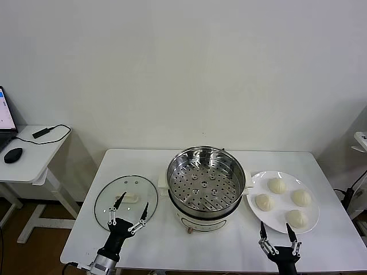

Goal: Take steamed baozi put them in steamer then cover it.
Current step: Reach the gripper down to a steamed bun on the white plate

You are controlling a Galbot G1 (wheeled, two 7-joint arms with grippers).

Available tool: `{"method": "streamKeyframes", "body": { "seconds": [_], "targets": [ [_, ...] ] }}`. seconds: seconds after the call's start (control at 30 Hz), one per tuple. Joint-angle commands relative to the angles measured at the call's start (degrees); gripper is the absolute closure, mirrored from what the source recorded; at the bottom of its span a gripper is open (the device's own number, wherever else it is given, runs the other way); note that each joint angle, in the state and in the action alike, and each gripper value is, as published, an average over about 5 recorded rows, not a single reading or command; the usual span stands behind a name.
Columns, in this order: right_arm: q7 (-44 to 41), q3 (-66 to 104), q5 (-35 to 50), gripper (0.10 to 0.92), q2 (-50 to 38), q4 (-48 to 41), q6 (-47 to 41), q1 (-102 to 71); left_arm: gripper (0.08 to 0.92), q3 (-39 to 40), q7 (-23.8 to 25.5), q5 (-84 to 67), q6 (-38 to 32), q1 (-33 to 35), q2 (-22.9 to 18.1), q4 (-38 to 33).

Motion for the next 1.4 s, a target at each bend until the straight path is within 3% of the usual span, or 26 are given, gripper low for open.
{"method": "streamKeyframes", "body": {
  "seconds": [0.03,0.17,0.47,0.57,0.7,0.93,1.07,1.2,1.4],
  "targets": [
    [2.3,2.8,4.0,0.203,-5.5,0.3,-7.7,7.3,0.177,0.3,-0.1,-0.1,0.1,0.3,0.2,-1.4],
    [4.3,3.4,10.3,0.203,-11.5,-3.1,-13.7,17.1,0.177,0.5,-0.2,-0.3,0.5,0.3,0.2,-2.2],
    [2.0,-6.2,21.3,0.203,-25.6,-22.9,-18.7,43.3,0.177,0.5,-0.4,-0.2,1.1,0.7,-0.1,-3.5],
    [-3.5,-13.0,23.1,0.203,-29.0,-29.4,-19.4,50.4,0.177,0.3,-0.4,-0.2,1.1,0.8,-0.4,-3.5],
    [-17.4,-21.4,22.8,0.203,-33.9,-37.0,-21.3,58.3,0.177,0.1,-0.6,-0.1,1.4,1.1,-0.8,-4.0],
    [-48.9,-40.1,9.9,0.203,-41.2,-48.2,-21.5,75.8,0.177,0.0,-0.8,0.0,2.0,1.6,-1.3,-5.1],
    [-62.3,-51.8,2.3,0.203,-42.9,-50.9,-23.4,87.0,0.177,-0.2,-1.0,0.1,2.3,1.7,-1.6,-5.4],
    [-72.4,-62.0,-4.6,0.203,-41.8,-53.7,-23.2,97.1,0.177,-0.4,-1.2,0.2,2.6,1.9,-2.0,-5.7],
    [-78.8,-70.0,-14.7,0.203,-37.3,-57.7,-20.8,103.7,0.177,-0.8,-1.3,0.4,2.7,2.2,-2.5,-5.8]
  ]
}}
